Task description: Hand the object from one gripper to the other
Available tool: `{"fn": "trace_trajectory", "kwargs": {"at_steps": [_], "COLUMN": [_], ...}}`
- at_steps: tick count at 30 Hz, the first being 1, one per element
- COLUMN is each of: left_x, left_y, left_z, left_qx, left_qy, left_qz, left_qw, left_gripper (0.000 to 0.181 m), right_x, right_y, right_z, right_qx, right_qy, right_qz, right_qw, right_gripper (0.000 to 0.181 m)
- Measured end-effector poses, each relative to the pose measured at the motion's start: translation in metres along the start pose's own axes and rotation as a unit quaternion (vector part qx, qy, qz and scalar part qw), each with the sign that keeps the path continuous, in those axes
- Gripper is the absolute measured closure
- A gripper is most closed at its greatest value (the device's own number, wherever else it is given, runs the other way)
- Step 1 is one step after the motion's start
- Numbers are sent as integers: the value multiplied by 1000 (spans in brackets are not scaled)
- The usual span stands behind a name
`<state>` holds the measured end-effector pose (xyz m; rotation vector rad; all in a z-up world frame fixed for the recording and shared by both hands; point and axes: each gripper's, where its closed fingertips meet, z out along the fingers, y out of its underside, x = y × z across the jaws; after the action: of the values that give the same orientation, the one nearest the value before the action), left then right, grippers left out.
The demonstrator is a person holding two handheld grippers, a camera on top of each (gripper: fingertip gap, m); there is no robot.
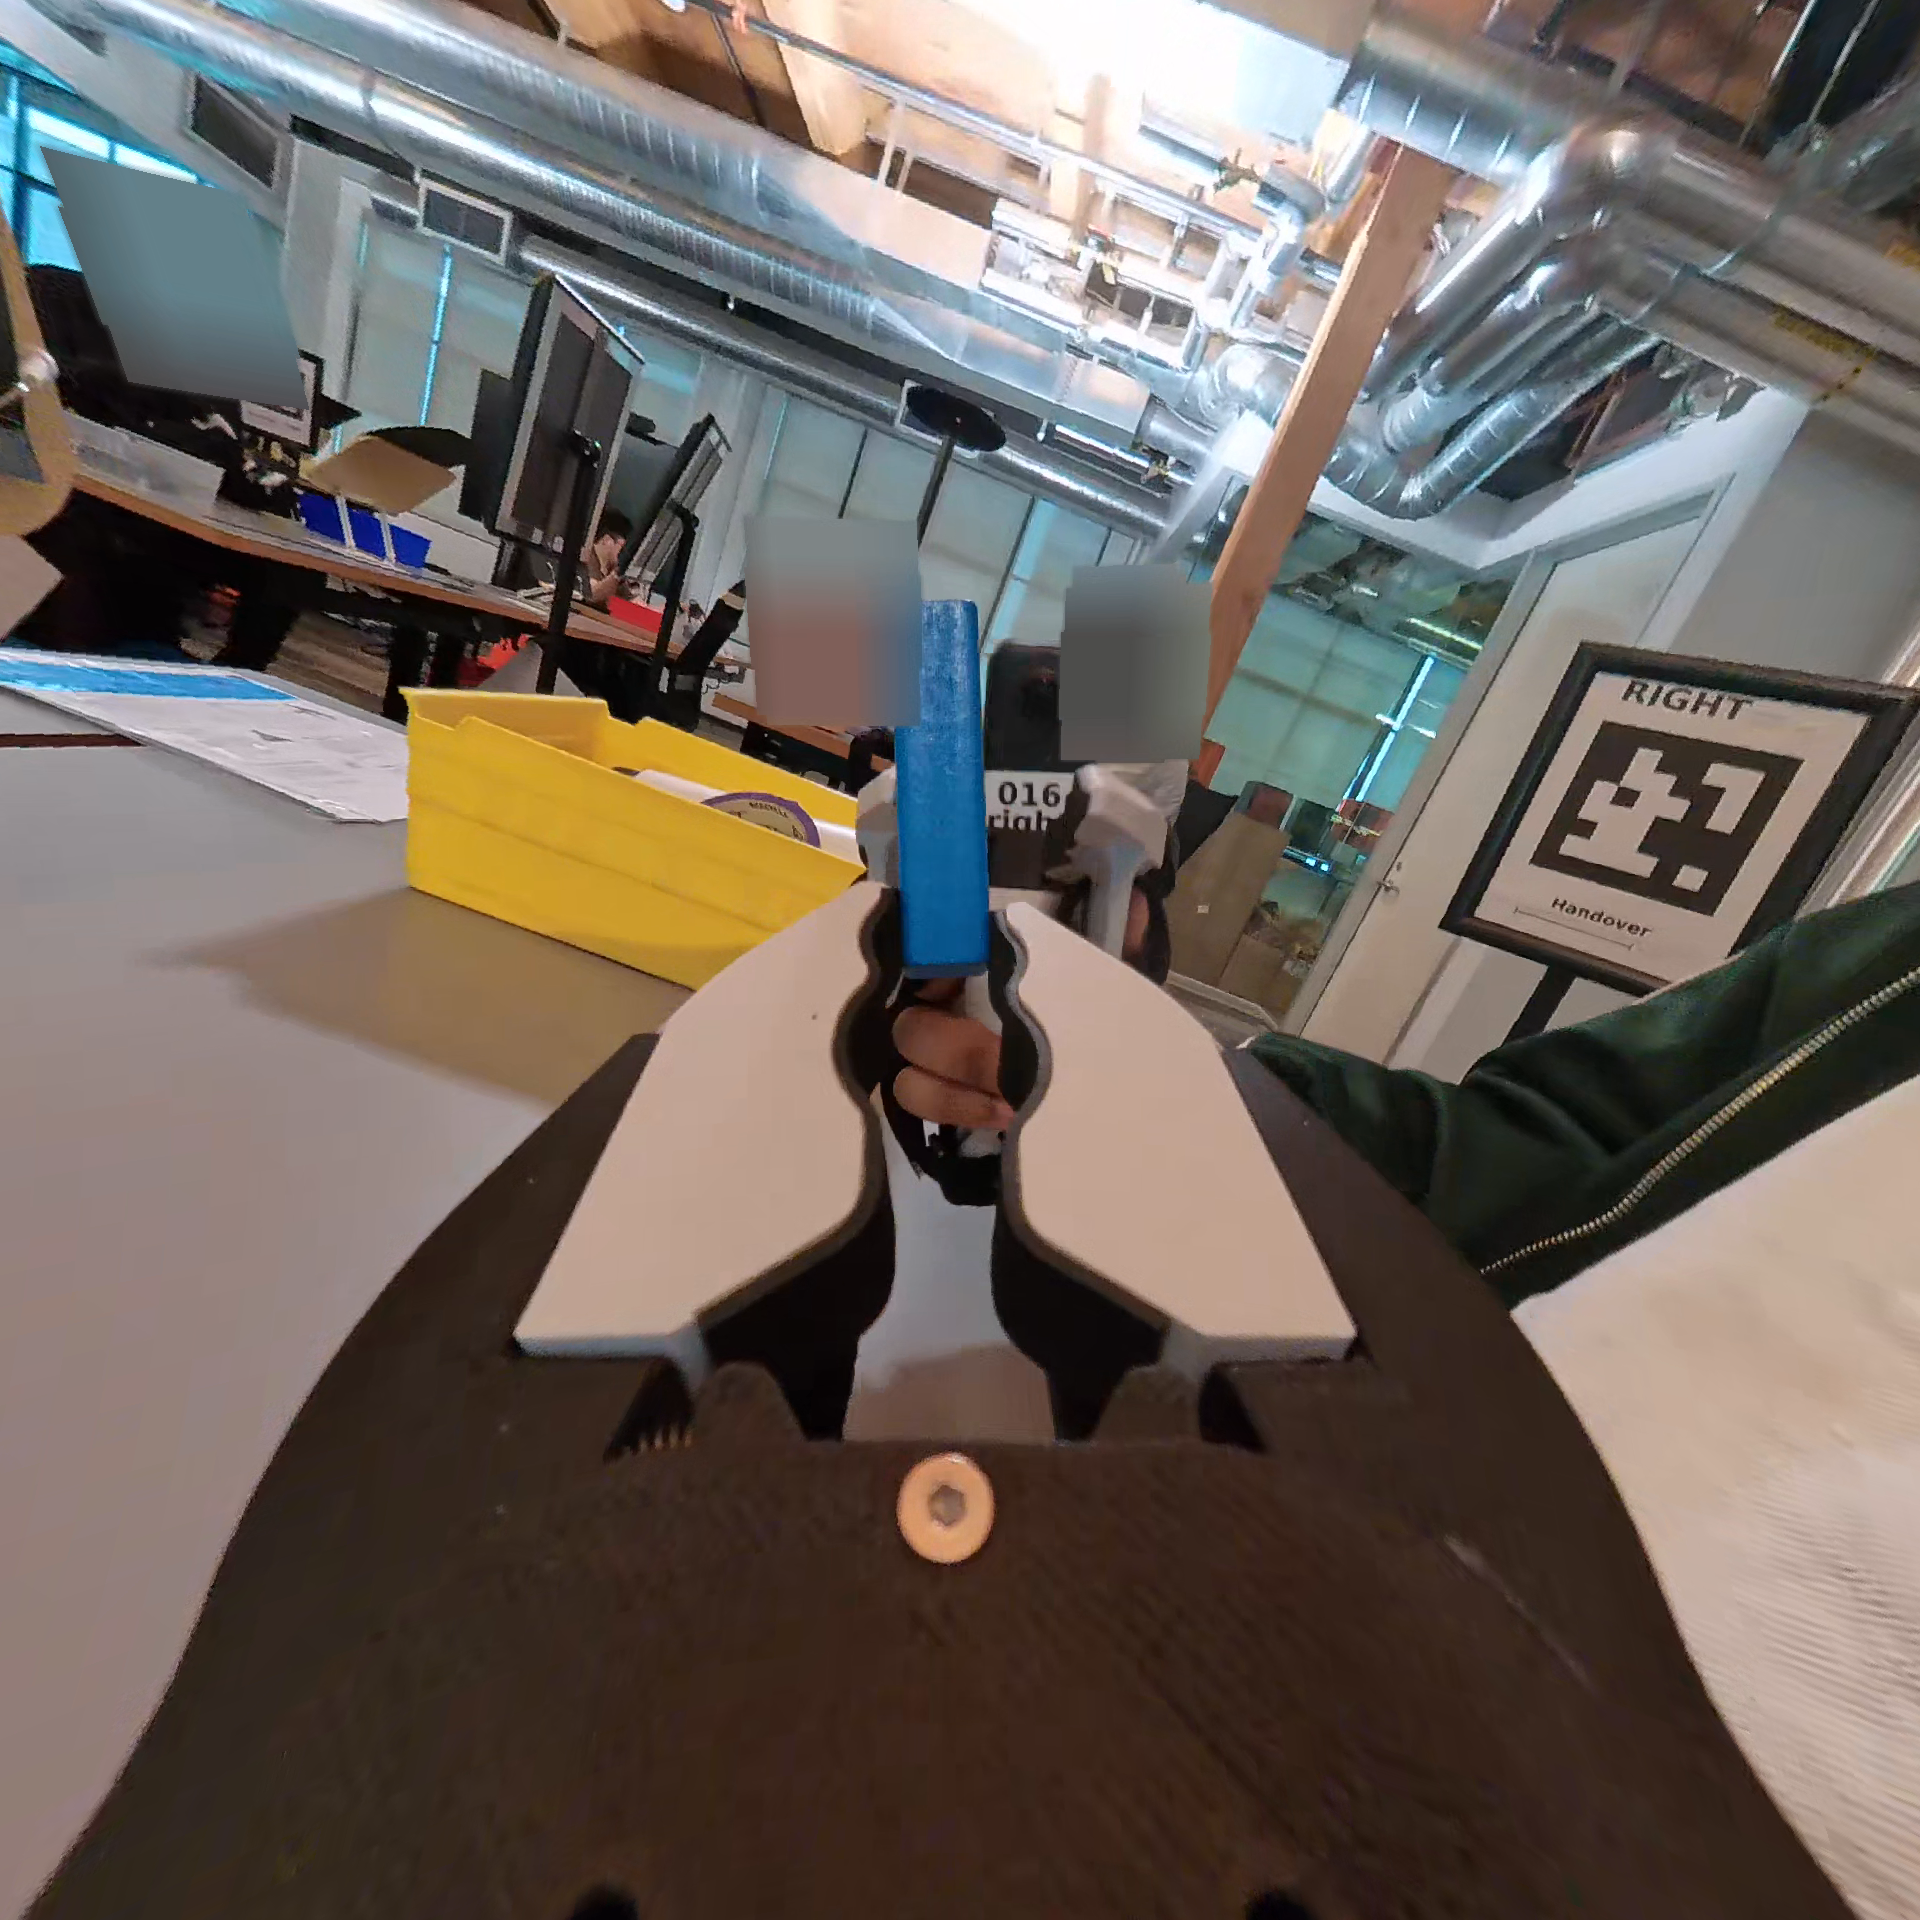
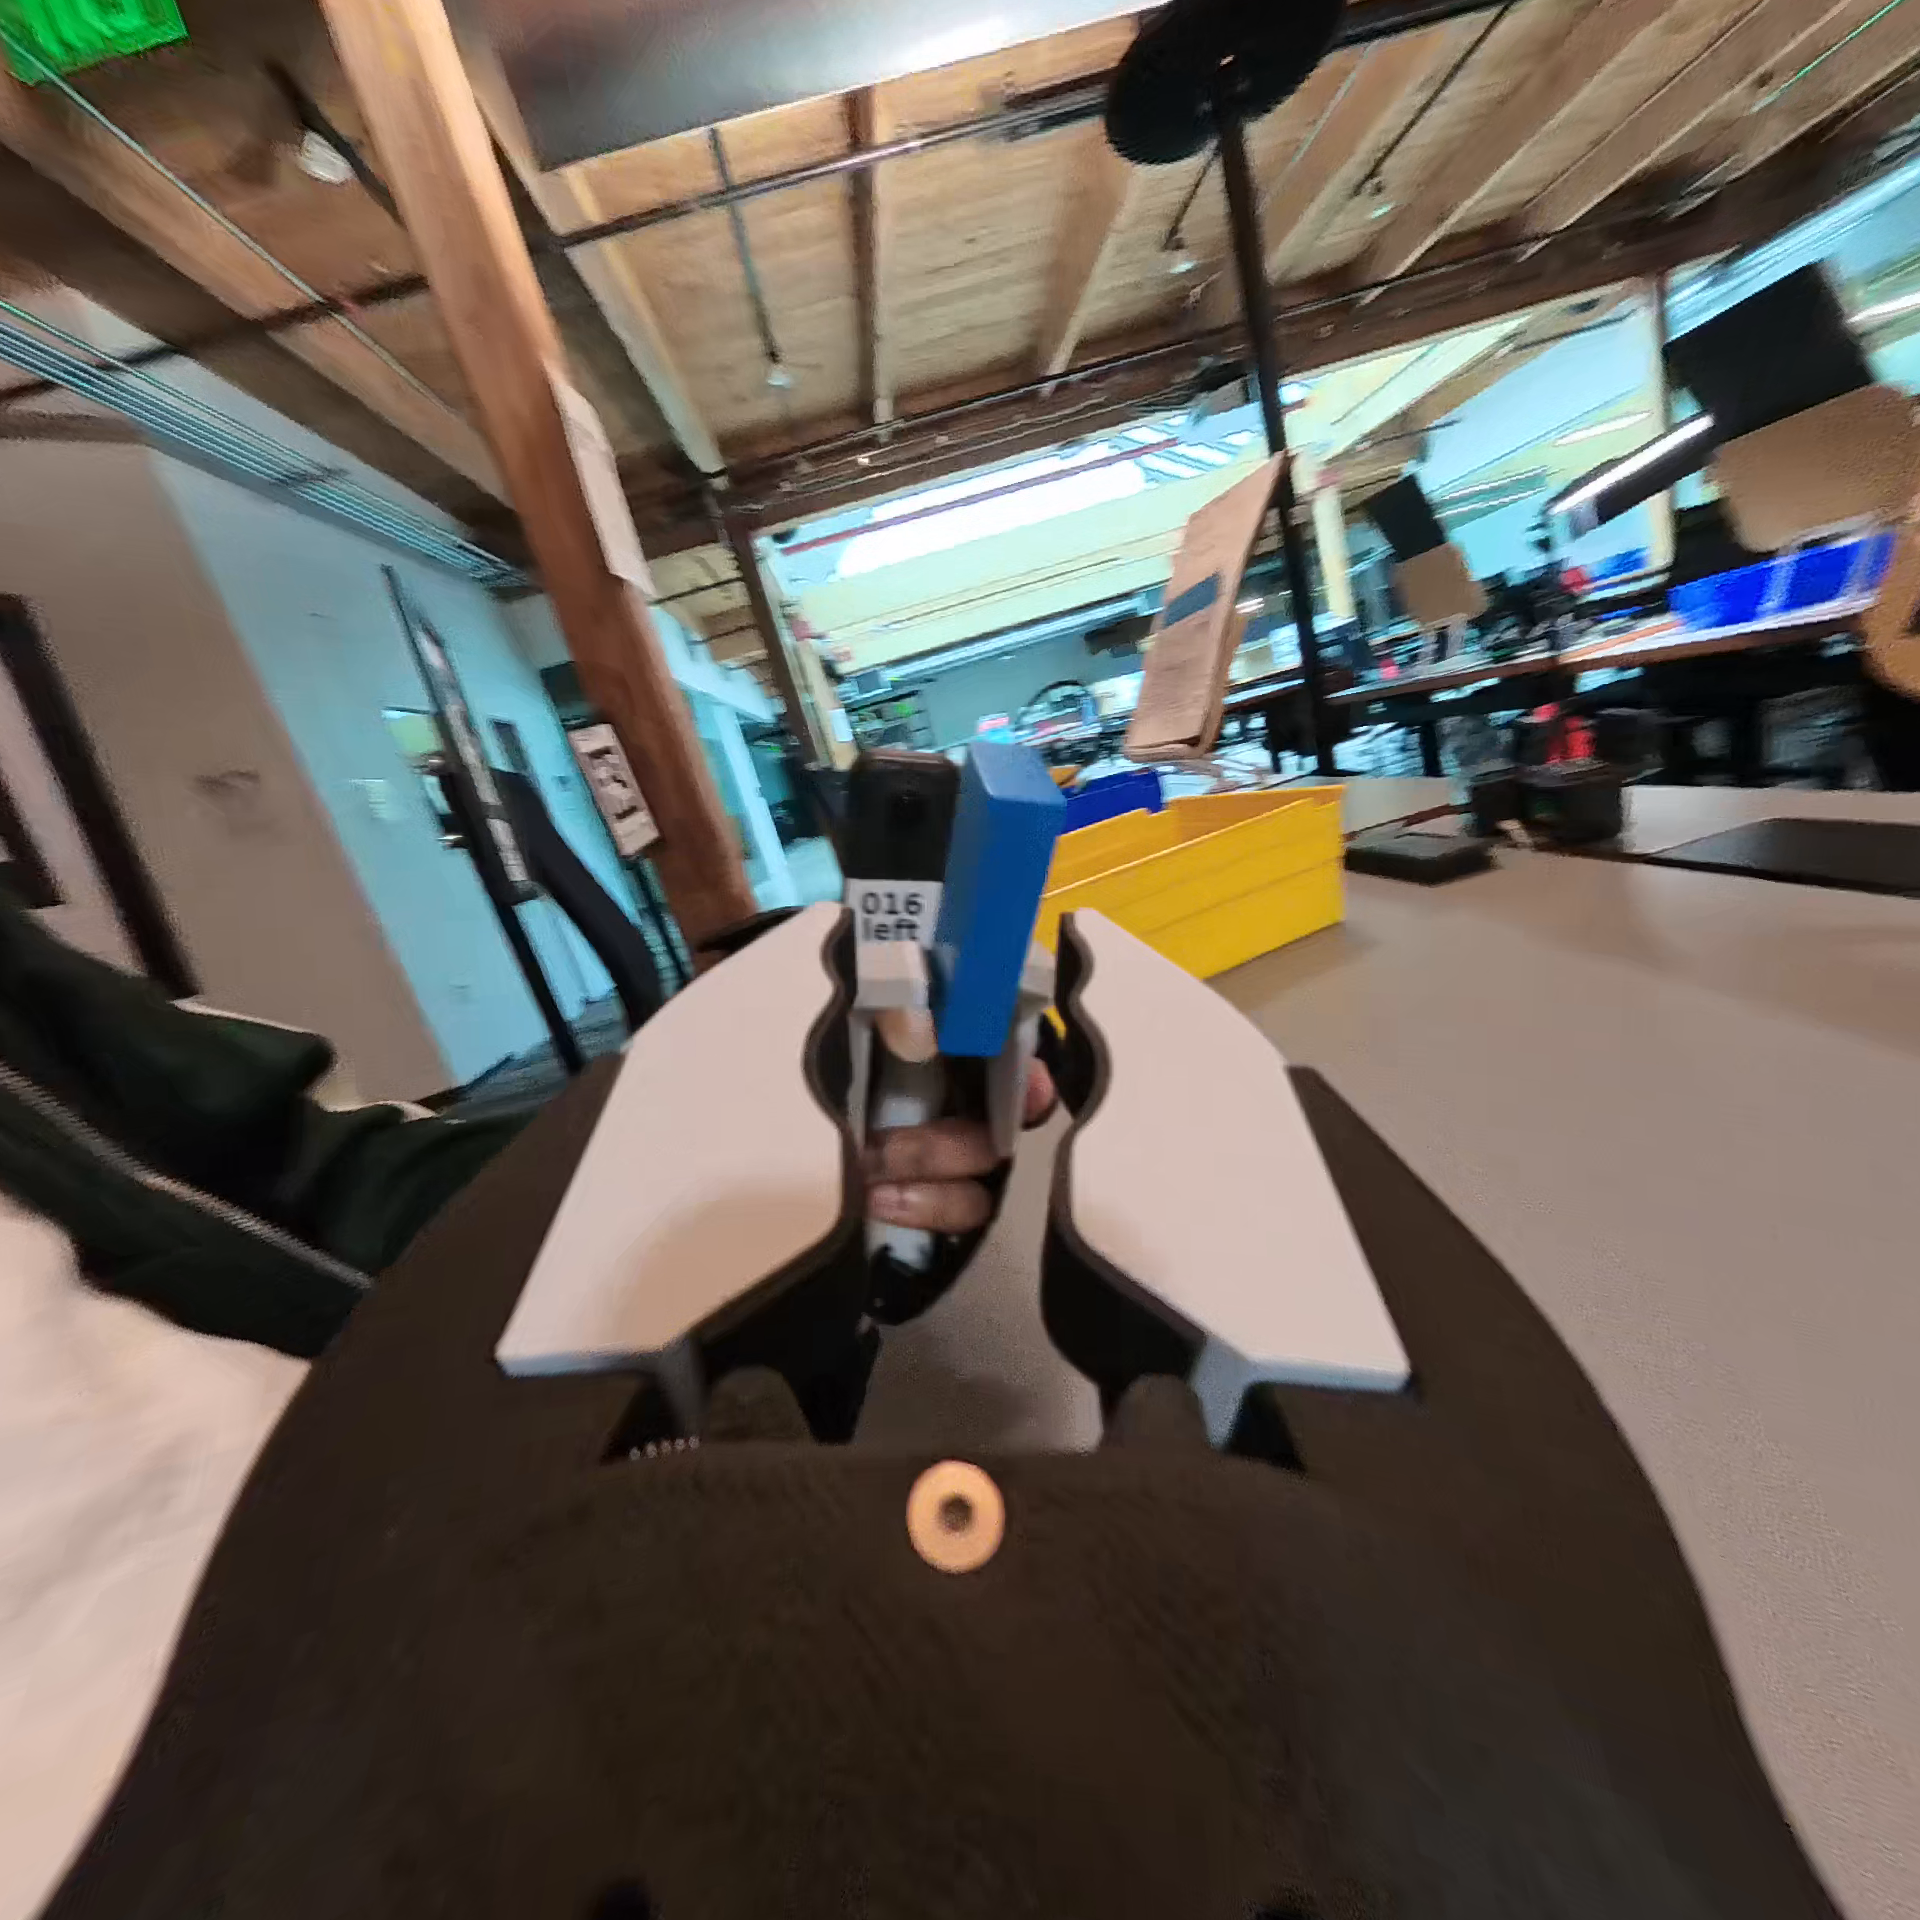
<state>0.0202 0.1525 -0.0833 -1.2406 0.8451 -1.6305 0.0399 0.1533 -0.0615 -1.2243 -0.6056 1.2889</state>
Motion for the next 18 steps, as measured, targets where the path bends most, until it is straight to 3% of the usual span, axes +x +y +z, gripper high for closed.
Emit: {"fn": "trace_trajectory", "kwargs": {"at_steps": [5,11,14,18], "left_x": [0,-2,-4,-4], "left_y": [17,37,36,36], "left_z": [1,14,17,17], "left_qx": [-10,-109,-112,-111], "left_qy": [29,45,46,63], "left_qz": [-17,28,31,0], "left_qw": [999,993,992,992], "left_gripper": [165,165,165,145], "right_x": [8,9,11,15], "right_y": [16,17,15,17], "right_z": [7,-1,-7,-12], "right_qx": [-43,-45,-51,-65], "right_qy": [40,48,59,73], "right_qz": [-49,-50,-55,-68], "right_qw": [997,997,995,993], "right_gripper": [164,165,165,166]}}
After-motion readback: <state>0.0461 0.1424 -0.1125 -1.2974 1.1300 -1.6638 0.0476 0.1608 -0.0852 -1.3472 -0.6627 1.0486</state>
